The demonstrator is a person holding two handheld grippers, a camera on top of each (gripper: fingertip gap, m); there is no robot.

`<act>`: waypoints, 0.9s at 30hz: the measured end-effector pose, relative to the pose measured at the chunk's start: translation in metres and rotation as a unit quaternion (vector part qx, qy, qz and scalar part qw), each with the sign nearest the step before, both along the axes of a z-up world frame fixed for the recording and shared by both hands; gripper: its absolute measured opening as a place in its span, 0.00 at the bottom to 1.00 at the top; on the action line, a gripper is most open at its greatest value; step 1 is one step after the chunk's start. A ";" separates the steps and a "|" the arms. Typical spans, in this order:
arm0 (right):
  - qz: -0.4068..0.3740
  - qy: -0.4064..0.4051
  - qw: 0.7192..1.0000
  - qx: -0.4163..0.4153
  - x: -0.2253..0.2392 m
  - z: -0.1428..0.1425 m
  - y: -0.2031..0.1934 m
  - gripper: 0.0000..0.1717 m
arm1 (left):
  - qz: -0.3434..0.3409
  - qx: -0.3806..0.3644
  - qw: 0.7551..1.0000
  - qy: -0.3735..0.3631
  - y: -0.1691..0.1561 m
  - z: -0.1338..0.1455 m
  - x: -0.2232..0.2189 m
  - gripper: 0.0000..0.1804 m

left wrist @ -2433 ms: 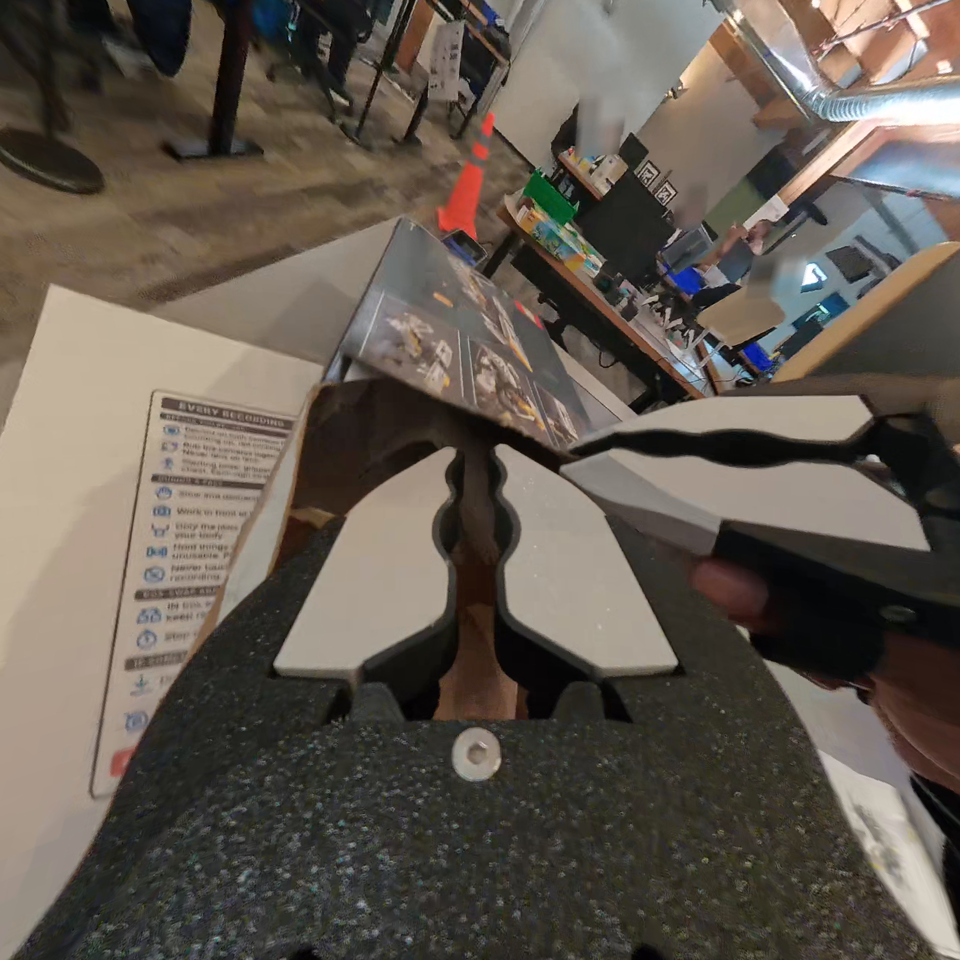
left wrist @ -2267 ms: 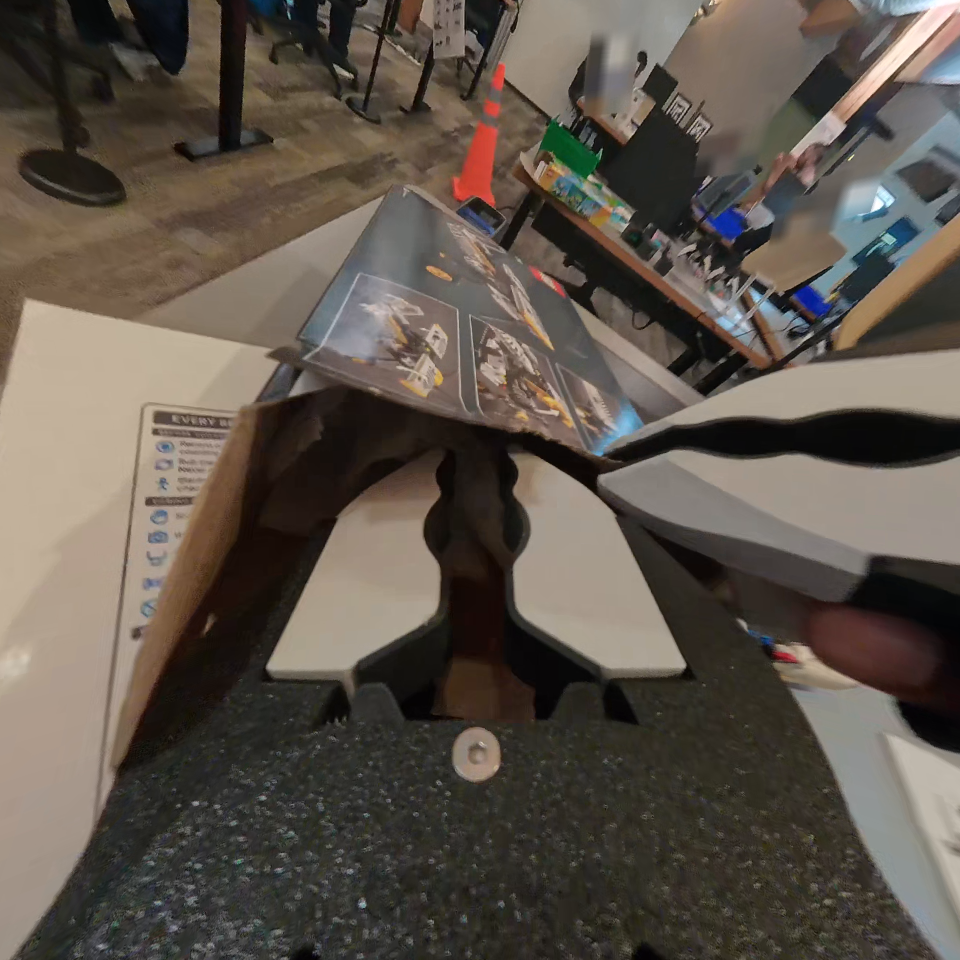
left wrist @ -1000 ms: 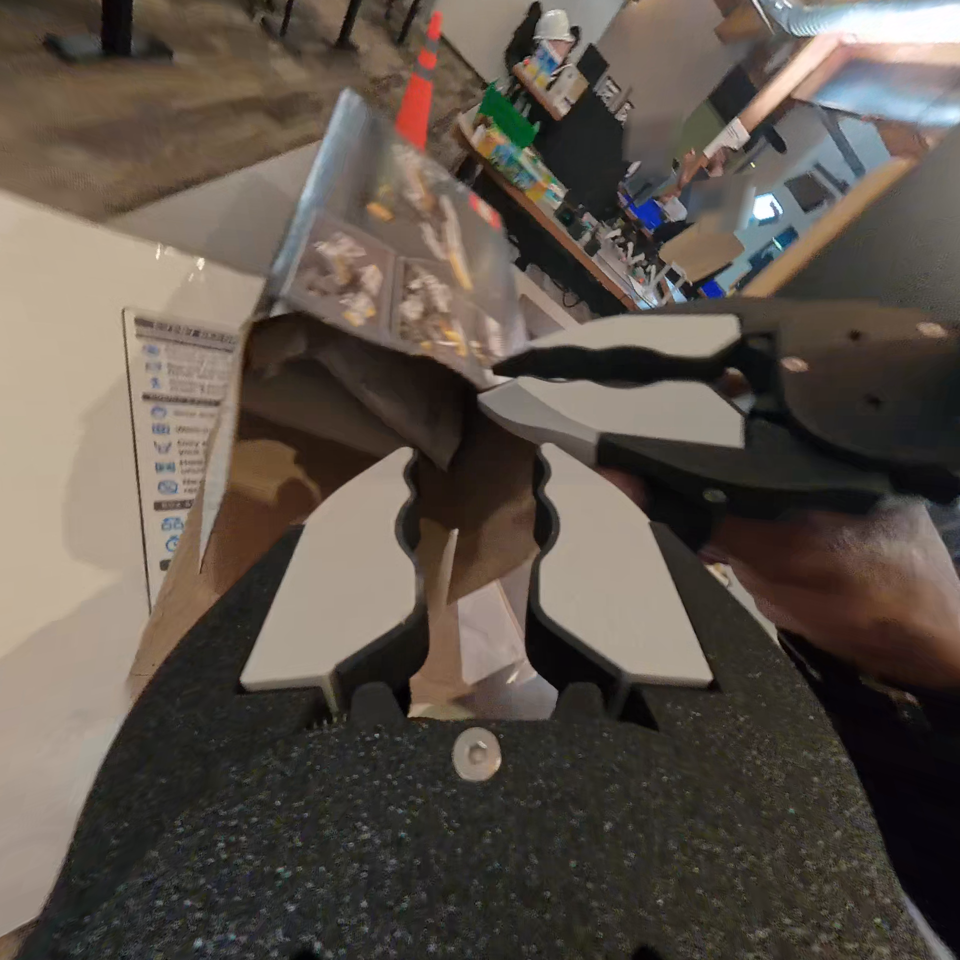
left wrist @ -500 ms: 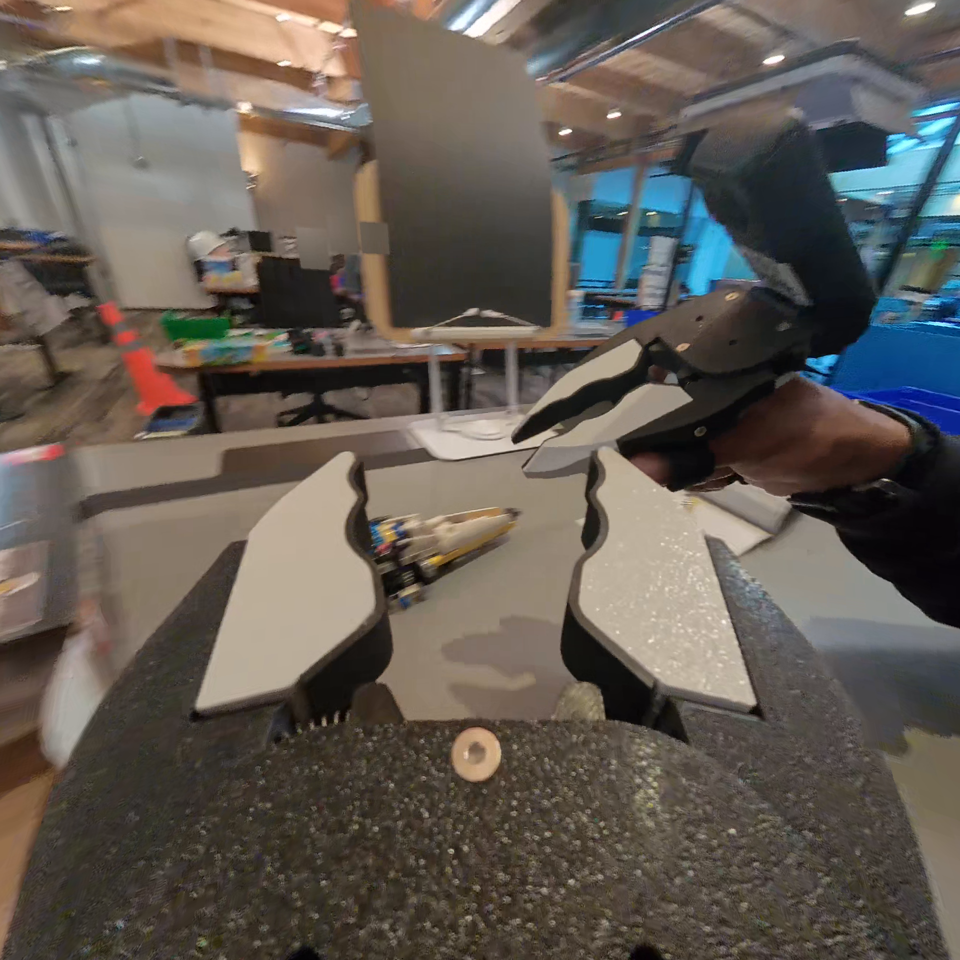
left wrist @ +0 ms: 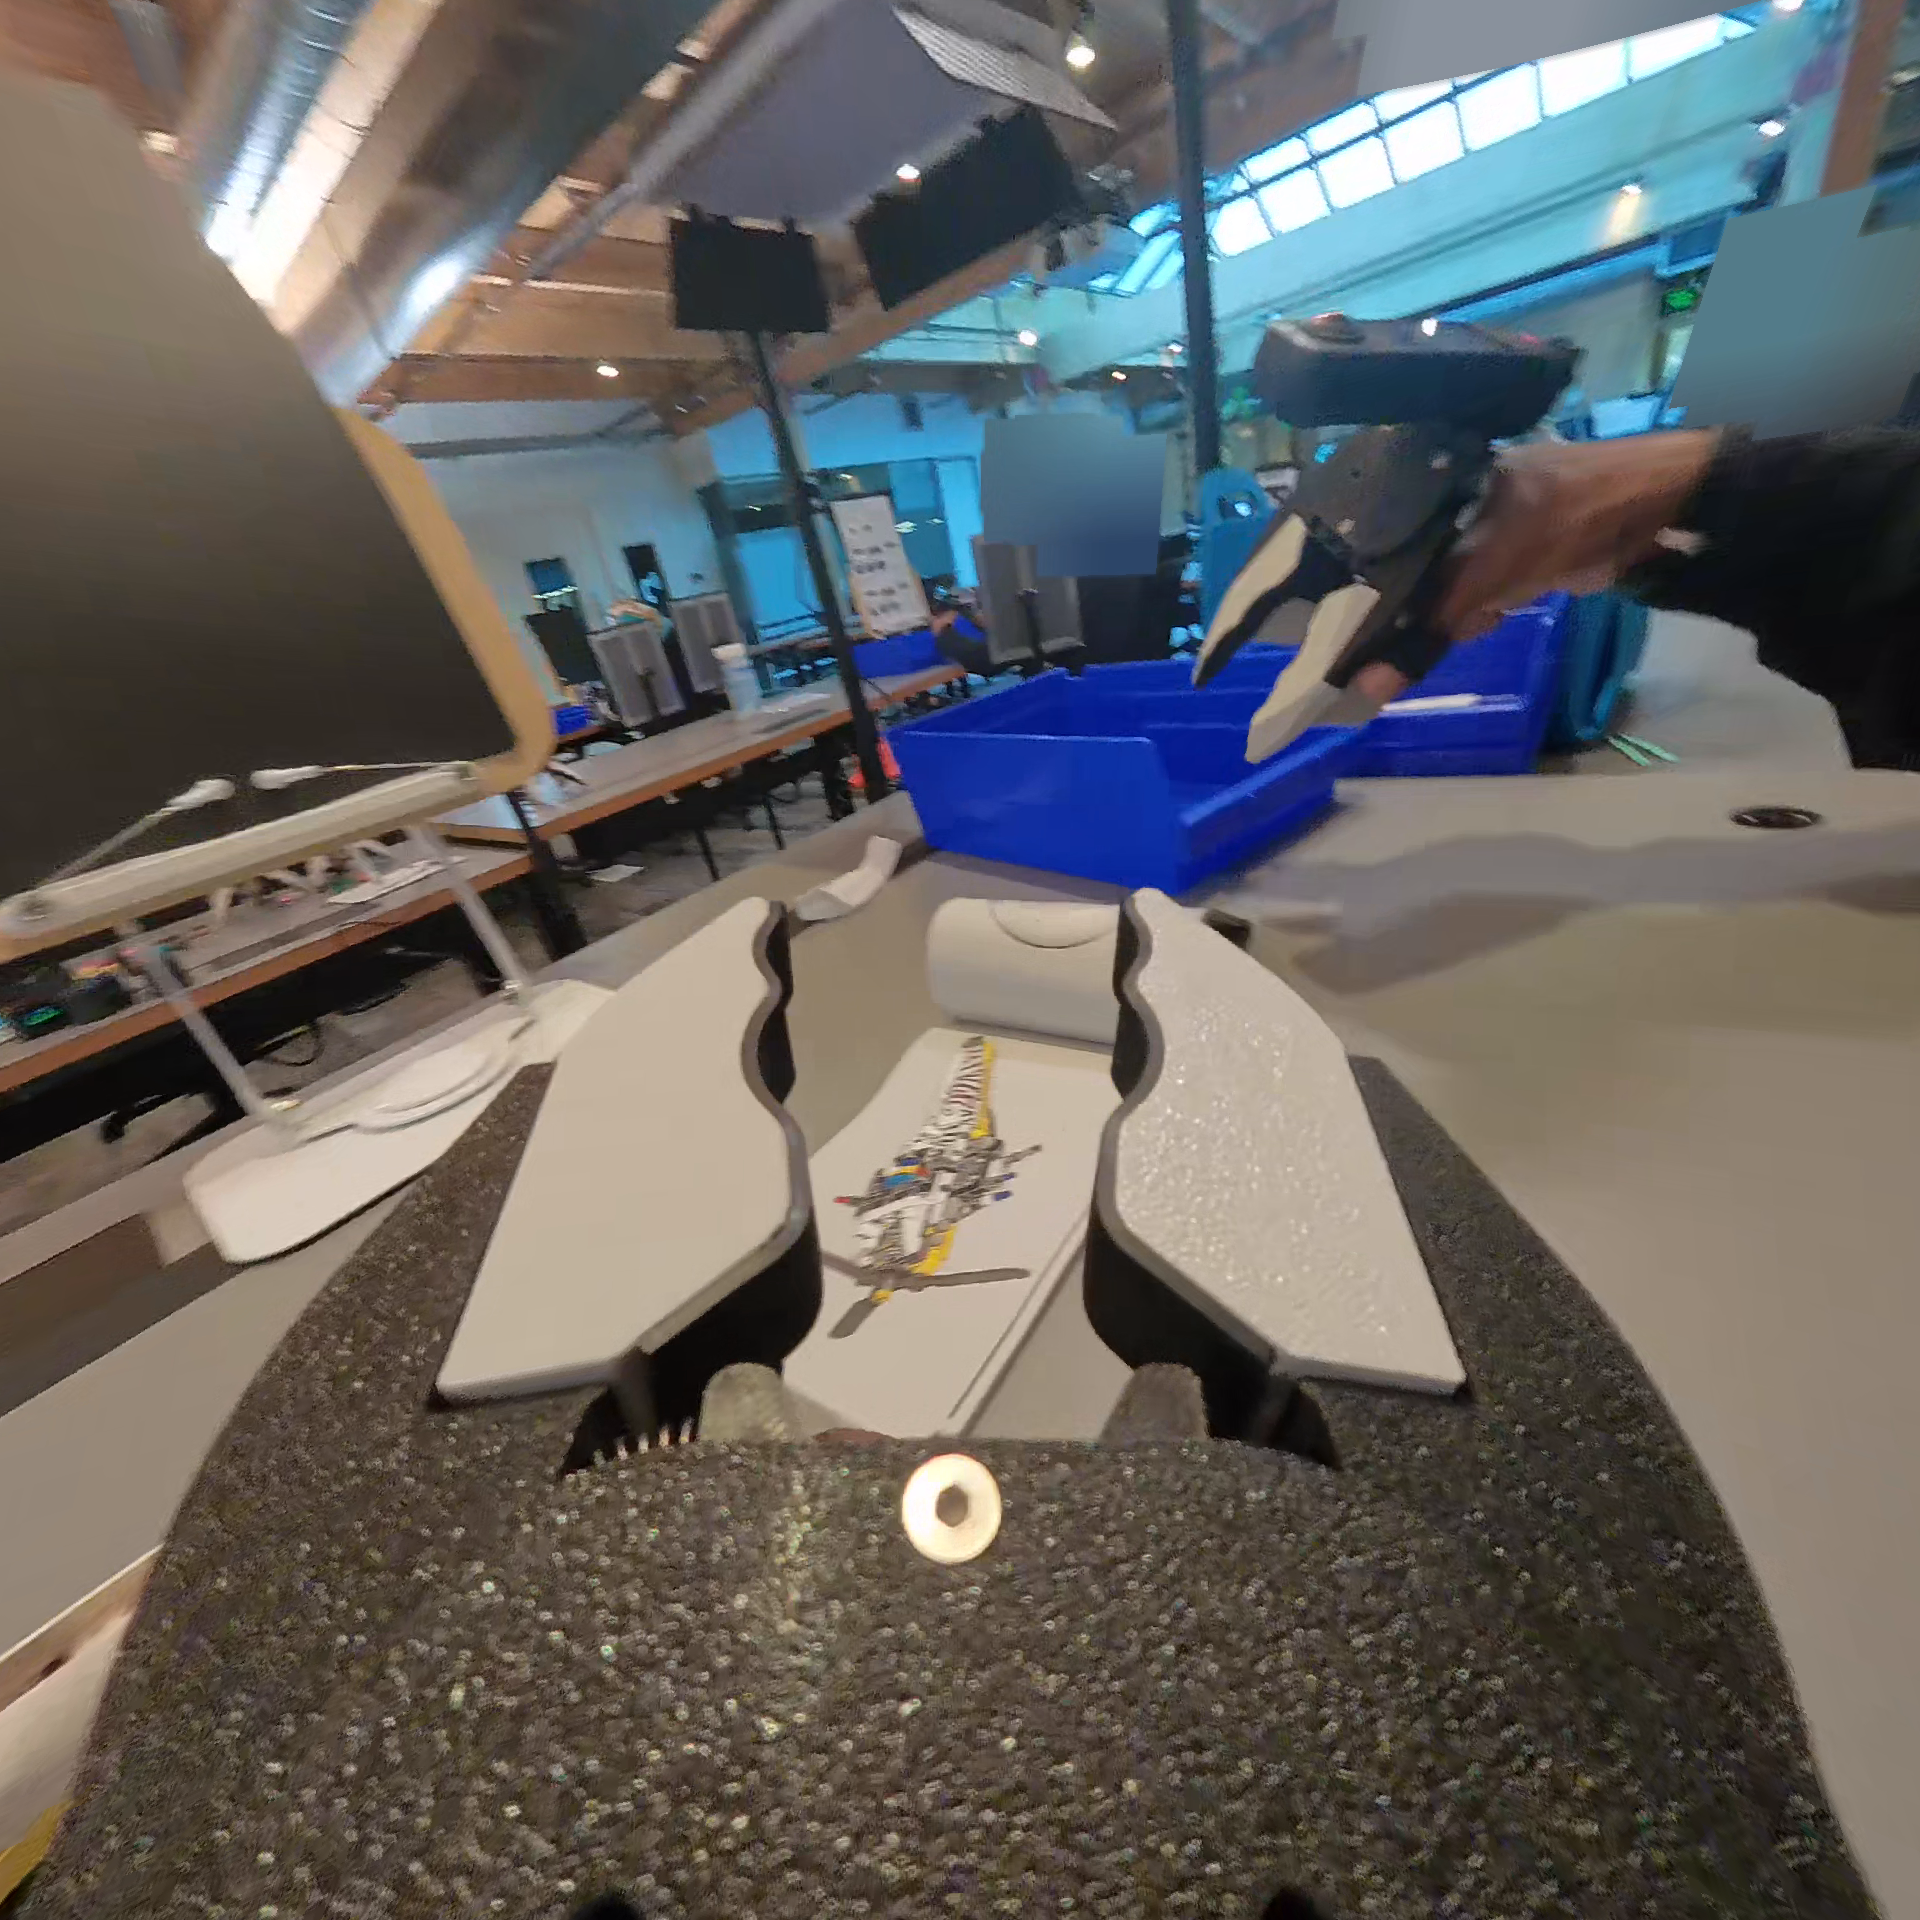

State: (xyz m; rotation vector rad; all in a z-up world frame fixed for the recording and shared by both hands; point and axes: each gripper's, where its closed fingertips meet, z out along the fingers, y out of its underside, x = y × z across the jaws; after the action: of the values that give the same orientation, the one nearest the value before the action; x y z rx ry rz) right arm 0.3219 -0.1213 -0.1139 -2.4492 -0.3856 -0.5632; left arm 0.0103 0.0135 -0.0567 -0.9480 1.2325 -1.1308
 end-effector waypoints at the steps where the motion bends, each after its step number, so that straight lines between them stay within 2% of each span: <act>1: -0.005 -0.008 1.000 -0.026 0.017 -0.005 -0.013 0.40 | -0.015 0.007 1.000 0.007 -0.009 -0.003 0.006 0.34; 5: 0.022 -0.014 0.992 -0.123 0.052 -0.030 -0.040 0.42 | -0.052 0.034 0.998 0.009 -0.035 -0.009 0.020 0.33; 9: 0.036 -0.040 0.971 -0.233 0.069 -0.063 -0.041 0.41 | -0.072 0.006 0.997 0.013 -0.043 -0.012 0.030 0.32; 11: 0.046 -0.057 0.952 -0.296 0.074 -0.081 -0.042 0.29 | -0.084 -0.011 0.996 0.020 -0.047 -0.016 0.034 0.31; 12: 0.057 -0.048 0.942 -0.327 0.070 -0.090 -0.042 0.18 | -0.090 -0.018 0.995 0.027 -0.049 -0.020 0.035 0.31; 13: 0.062 -0.043 0.935 -0.348 0.067 -0.096 -0.040 0.15 | -0.093 -0.025 0.995 0.034 -0.050 -0.023 0.036 0.31; 18: 0.024 -0.009 0.936 -0.352 0.065 -0.095 -0.016 0.15 | -0.091 -0.037 0.994 0.053 -0.052 -0.030 0.036 0.30; 24: -0.050 -0.002 0.950 -0.310 0.102 -0.073 0.018 0.16 | -0.078 -0.049 0.994 0.058 -0.047 -0.029 0.026 0.29; 27: -0.103 -0.033 0.950 -0.294 0.132 -0.055 0.031 0.17 | -0.071 -0.071 0.993 0.062 -0.042 -0.030 0.021 0.29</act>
State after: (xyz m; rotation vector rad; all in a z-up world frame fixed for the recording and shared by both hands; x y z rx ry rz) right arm 0.4540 -0.0905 -0.1688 -3.0777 -0.3634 -0.6963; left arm 0.0315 -0.0287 -0.0867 -1.0647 1.3498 -1.3018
